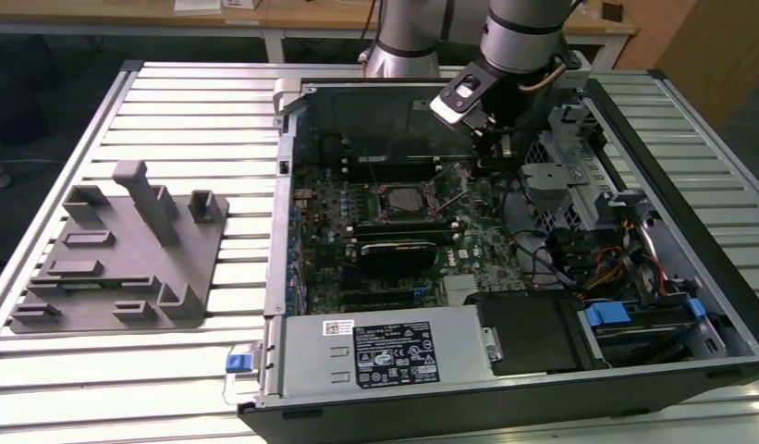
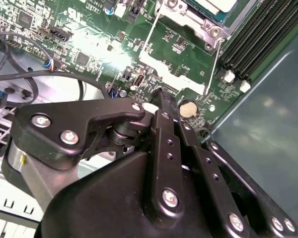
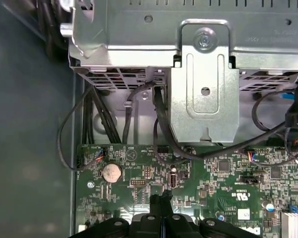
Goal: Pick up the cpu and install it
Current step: 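Close the cpu cover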
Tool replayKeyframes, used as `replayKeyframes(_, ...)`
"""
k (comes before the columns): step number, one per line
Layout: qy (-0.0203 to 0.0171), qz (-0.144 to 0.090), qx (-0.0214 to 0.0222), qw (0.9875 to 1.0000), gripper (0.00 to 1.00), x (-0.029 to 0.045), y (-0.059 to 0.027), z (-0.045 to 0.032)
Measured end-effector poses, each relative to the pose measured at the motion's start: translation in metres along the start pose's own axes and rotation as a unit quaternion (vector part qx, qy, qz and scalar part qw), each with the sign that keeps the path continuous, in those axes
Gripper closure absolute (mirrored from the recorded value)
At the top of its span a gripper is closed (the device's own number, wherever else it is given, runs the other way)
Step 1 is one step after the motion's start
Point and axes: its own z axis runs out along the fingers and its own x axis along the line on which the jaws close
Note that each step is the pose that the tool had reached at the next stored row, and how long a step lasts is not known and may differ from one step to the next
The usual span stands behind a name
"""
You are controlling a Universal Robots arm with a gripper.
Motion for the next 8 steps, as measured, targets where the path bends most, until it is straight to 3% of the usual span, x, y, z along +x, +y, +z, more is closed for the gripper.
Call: replayKeyframes(8,-0.0001,0.0,0.001,1.0,0.89,0.0,-0.0016,0.0053)
